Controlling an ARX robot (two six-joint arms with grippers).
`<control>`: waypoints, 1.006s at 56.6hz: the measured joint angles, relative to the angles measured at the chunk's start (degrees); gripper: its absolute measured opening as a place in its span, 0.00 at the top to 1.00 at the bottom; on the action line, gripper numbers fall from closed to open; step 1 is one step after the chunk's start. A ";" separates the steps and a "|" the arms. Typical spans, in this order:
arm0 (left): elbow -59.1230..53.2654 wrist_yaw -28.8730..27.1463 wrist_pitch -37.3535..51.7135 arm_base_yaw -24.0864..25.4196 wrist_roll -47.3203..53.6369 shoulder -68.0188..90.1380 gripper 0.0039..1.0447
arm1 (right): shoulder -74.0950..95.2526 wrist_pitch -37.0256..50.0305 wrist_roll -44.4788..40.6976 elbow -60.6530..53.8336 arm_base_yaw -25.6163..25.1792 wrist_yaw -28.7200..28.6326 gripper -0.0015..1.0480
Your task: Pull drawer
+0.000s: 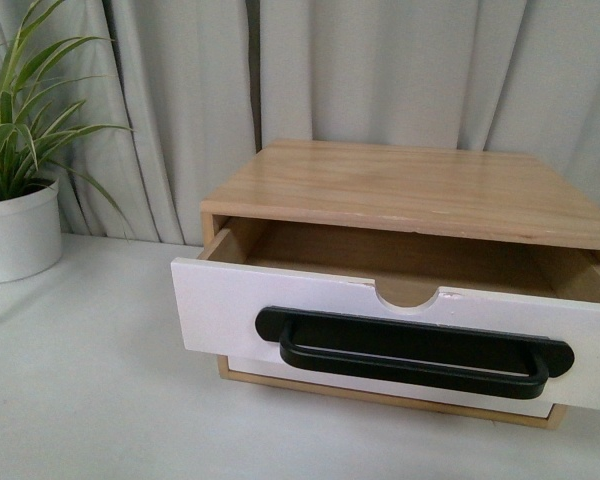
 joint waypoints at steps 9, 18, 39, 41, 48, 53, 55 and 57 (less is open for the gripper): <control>0.00 0.00 0.00 0.00 0.00 -0.07 0.96 | -0.11 0.00 0.00 0.00 0.00 0.04 0.99; 0.00 0.00 0.00 0.00 -0.07 -0.07 0.96 | -0.11 0.00 -0.07 0.00 0.00 0.04 0.97; 0.00 0.00 -0.04 0.00 -0.15 -0.07 0.23 | -0.11 0.00 -0.02 0.00 0.00 0.04 0.25; 0.00 0.00 -0.04 0.00 -0.15 -0.07 0.18 | -0.11 0.00 -0.02 0.00 0.00 0.04 0.19; 0.00 0.00 -0.04 0.00 -0.15 -0.07 0.06 | -0.11 0.00 0.11 0.00 0.02 0.04 0.09; 0.00 0.00 -0.04 0.00 -0.15 -0.07 0.05 | -0.11 0.00 0.11 0.00 0.02 0.04 0.09; 0.00 0.00 -0.04 0.00 -0.15 -0.07 0.05 | -0.11 0.00 0.11 0.00 0.02 0.04 0.09; 0.00 0.00 -0.04 0.00 -0.15 -0.07 0.05 | -0.11 0.00 0.11 0.00 0.00 0.04 0.09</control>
